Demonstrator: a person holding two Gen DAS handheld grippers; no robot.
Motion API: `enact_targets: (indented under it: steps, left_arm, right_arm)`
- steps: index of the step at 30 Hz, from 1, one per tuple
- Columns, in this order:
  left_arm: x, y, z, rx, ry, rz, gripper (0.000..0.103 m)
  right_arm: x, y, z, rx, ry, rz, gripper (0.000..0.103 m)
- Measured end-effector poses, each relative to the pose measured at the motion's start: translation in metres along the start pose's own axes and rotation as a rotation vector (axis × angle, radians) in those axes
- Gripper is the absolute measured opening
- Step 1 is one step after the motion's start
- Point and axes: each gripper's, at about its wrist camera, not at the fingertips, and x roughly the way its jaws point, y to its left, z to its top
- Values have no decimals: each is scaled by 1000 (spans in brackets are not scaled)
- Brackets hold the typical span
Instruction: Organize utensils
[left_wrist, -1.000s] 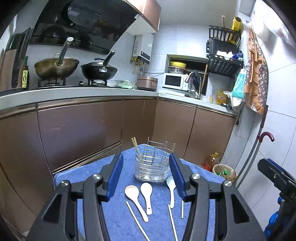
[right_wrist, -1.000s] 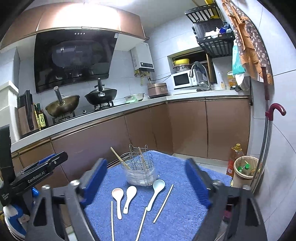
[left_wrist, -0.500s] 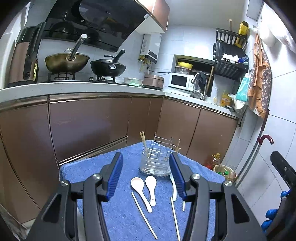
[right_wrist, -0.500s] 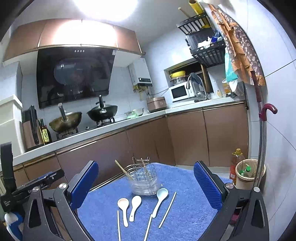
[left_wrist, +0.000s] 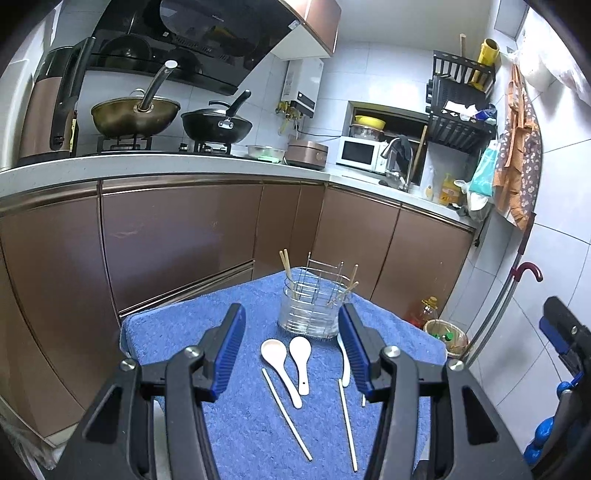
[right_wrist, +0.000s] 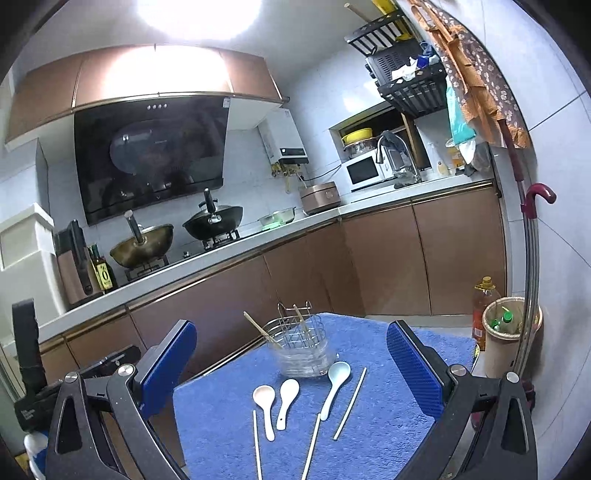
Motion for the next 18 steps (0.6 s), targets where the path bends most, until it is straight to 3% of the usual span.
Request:
enact_targets:
  steps: [9,18]
  left_arm:
    - [-1,7,-6,-11,9,31,50]
    - [27,21,-17,-63,127,-5,50]
  right_arm:
    - [-4,-4,2,8,-3,-19,103]
    - [9,-4,-7,-5,51,-15,101]
